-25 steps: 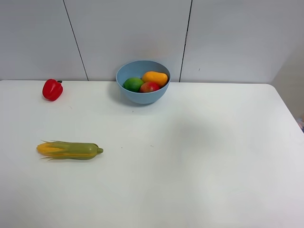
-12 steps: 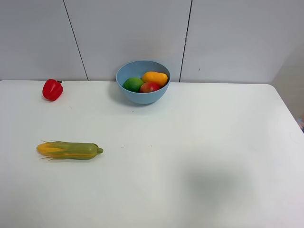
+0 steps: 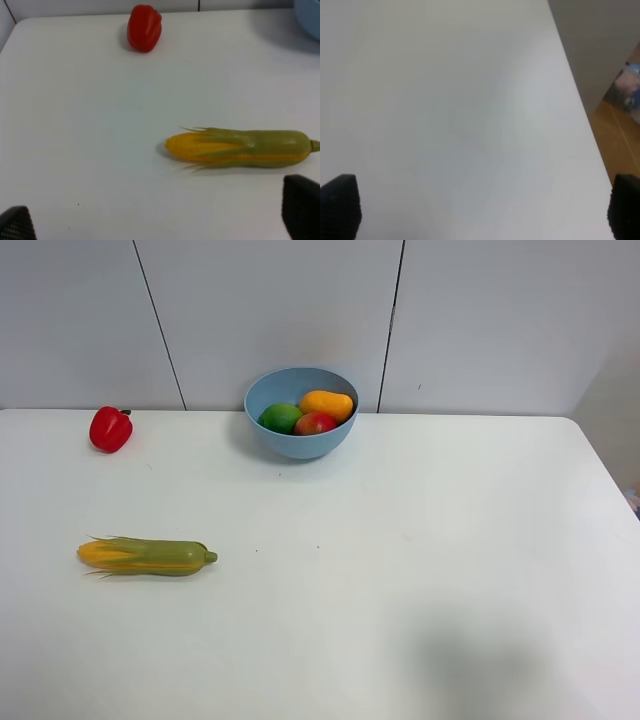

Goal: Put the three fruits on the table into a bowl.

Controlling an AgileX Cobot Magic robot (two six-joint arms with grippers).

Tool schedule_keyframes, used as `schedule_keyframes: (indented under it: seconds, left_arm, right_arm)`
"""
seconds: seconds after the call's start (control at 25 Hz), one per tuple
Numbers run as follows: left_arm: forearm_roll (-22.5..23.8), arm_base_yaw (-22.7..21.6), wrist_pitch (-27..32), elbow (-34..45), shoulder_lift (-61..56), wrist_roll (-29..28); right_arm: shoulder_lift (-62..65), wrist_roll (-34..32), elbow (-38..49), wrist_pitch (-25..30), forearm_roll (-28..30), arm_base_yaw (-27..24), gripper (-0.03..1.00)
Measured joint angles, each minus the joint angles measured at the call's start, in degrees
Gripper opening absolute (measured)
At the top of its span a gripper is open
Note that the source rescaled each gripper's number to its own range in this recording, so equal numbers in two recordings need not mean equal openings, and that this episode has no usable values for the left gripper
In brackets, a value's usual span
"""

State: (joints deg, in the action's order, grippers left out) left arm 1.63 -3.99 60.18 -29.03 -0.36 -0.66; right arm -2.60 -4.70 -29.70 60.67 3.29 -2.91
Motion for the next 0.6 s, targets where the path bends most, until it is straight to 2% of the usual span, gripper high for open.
schedule_keyframes:
  seconds: [0.6]
  left_arm:
    - [0.0, 0.0, 0.0, 0.0, 0.0, 0.0]
  right_arm:
    - [2.73, -0.07, 0.57, 0.32, 0.0, 0.0, 1.0]
